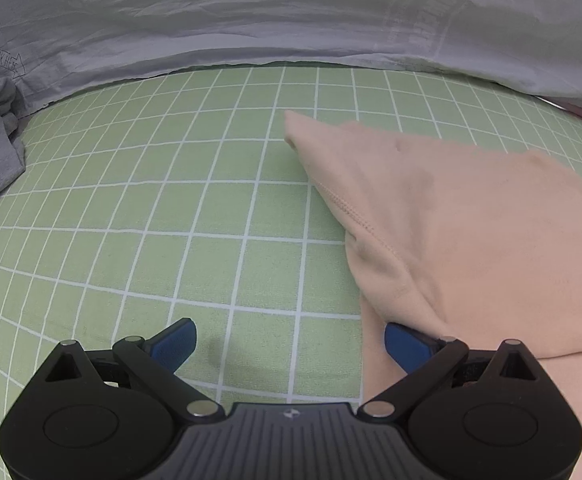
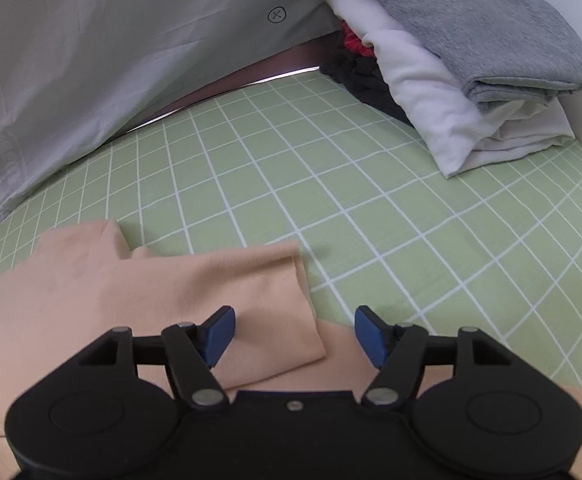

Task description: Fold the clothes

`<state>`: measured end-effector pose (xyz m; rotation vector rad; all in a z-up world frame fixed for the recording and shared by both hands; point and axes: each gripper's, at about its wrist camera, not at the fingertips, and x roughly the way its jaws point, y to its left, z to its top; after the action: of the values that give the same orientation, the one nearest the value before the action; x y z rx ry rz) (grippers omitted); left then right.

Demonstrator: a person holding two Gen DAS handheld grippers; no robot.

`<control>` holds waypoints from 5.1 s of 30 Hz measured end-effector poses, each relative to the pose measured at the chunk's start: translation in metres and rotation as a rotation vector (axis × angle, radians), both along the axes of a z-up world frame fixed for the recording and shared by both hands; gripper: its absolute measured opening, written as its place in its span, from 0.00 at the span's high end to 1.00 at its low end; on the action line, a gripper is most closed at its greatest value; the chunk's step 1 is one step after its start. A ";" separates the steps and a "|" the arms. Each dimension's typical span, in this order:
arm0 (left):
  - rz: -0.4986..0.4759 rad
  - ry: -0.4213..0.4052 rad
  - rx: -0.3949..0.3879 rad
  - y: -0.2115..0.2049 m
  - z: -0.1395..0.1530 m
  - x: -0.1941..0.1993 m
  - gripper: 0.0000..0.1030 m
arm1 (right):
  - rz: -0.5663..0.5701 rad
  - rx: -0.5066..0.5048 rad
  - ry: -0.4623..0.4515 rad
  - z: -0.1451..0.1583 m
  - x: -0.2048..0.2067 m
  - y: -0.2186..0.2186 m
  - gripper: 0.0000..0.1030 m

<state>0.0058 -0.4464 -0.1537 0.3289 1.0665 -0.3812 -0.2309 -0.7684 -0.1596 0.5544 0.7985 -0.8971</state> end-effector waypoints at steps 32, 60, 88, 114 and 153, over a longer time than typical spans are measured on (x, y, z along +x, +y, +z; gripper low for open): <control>0.058 0.061 -0.067 0.003 -0.001 0.013 0.00 | -0.150 -0.135 -0.047 0.031 -0.042 -0.046 0.78; -0.059 0.128 -0.391 -0.061 -0.006 0.128 0.88 | -0.099 -0.101 0.051 -0.003 -0.030 -0.023 0.66; 0.109 0.009 -0.236 0.053 0.060 0.006 0.23 | 0.213 -0.299 -0.046 0.071 -0.016 0.033 0.92; -0.048 0.076 -0.167 0.176 0.066 -0.125 0.23 | 0.502 -0.155 0.095 0.050 -0.066 0.303 0.87; -0.017 0.073 -0.139 -0.024 0.023 -0.245 0.34 | 0.199 -0.087 0.107 0.023 -0.231 0.081 0.00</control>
<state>-0.2395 -0.4703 -0.1310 0.2013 1.1030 -0.4833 -0.4620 -0.6878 -0.1368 0.3458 0.8908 -0.7784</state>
